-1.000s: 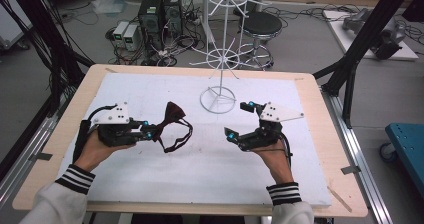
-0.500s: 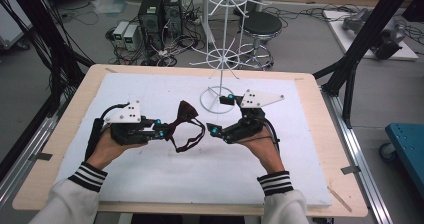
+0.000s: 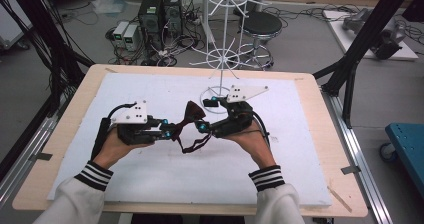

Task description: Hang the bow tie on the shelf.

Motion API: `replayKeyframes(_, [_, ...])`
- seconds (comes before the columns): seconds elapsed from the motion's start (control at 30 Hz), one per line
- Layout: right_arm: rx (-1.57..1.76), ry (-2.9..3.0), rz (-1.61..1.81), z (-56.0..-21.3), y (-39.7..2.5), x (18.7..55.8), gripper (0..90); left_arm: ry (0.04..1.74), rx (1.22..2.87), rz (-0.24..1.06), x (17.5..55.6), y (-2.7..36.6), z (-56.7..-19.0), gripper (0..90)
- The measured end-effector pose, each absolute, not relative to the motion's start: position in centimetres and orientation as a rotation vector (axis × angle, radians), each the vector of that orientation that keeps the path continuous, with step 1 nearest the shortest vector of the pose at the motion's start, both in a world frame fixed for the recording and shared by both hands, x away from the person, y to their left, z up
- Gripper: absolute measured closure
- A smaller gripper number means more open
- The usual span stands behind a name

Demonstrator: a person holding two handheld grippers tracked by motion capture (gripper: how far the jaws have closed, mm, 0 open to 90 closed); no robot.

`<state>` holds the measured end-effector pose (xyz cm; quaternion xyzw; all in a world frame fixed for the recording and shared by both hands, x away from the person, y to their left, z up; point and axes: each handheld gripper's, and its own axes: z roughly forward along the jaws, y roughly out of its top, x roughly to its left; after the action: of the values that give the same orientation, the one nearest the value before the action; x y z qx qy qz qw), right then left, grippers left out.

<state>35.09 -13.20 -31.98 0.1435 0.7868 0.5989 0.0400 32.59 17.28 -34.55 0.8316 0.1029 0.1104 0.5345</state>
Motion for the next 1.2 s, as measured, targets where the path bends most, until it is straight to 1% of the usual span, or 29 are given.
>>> replayKeyframes(0.03, [0.44,2.418,1.831,-32.1,-13.2,35.2,21.3,0.245,1.98,0.265,32.6,17.3,-34.5,80.1])
replayKeyframes(0.1, [0.435,2.44,1.83,-32.1,-13.1,35.3,25.9,0.243,1.969,0.257,32.7,17.2,-34.6,80.0])
replayKeyframes(0.13, [0.429,2.439,1.832,-32.2,-13.1,35.3,26.5,0.247,1.973,0.258,32.7,17.2,-34.6,80.1])
replayKeyframes(0.2, [0.43,2.447,1.84,-32.2,-13.1,35.4,32.5,0.239,1.977,0.246,32.8,17.0,-34.7,80.0])
replayKeyframes(0.37, [0.381,2.479,1.83,-32.3,-12.9,35.4,53.2,0.237,1.979,0.245,32.8,16.9,-34.7,79.9])
replayKeyframes(0.43, [0.384,2.468,1.834,-32.2,-12.9,35.3,68.2,0.241,1.978,0.245,32.7,16.9,-34.7,79.7])
replayKeyframes(0.47, [0.373,2.454,1.845,-32.2,-13.0,35.3,74.3,0.24,1.975,0.245,32.7,16.9,-34.7,79.7])
replayKeyframes(0.5, [0.37,2.448,1.855,-32.2,-13.0,35.3,78.0,0.244,1.976,0.249,32.7,16.9,-34.7,79.5])
replayKeyframes(0.6, [0.404,2.454,1.851,-32.2,-12.8,35.2,81.3,0.26,1.983,0.227,33.0,17.1,-34.8,77.5])
replayKeyframes(0.8, [0.423,2.44,1.845,-32.3,-12.7,35.2,81.6,0.291,1.948,0.217,33.2,17.4,-34.8,70.8])
replayKeyframes(0.87, [0.424,2.436,1.845,-32.3,-12.7,35.2,81.7,0.309,1.938,0.217,33.2,17.4,-34.7,64.6])
replayKeyframes(0.9, [0.42,2.435,1.847,-32.3,-12.7,35.2,81.8,0.314,1.931,0.218,33.2,17.4,-34.8,58.2])
replayKeyframes(0.93, [0.42,2.435,1.848,-32.3,-12.7,35.2,81.9,0.317,1.923,0.215,33.3,17.4,-34.8,48.6])
replayKeyframes(0.97, [0.425,2.434,1.846,-32.2,-12.8,35.2,82.0,0.346,1.919,0.237,33.2,17.3,-34.9,36.0])
replayKeyframes(1.0, [0.426,2.429,1.845,-32.2,-12.8,35.2,82.0,0.397,1.915,0.29,33.2,17.1,-34.9,16.9])
replayKeyframes(1.03, [0.429,2.428,1.84,-32.2,-12.8,35.2,82.0,0.436,1.902,0.328,33.2,17.1,-35.0,3.3])
replayKeyframes(1.1, [0.433,2.42,1.843,-32.2,-12.9,35.2,82.0,0.475,1.866,0.393,33.1,17.4,-35.0,1.7])
replayKeyframes(1.17, [0.438,2.407,1.841,-32.1,-13.0,35.2,82.0,0.485,1.862,0.371,33.1,17.8,-35.1,1.7])
replayKeyframes(1.2, [0.435,2.402,1.847,-32.1,-13.1,35.2,81.9,0.494,1.862,0.393,33.0,18.0,-35.2,1.7])
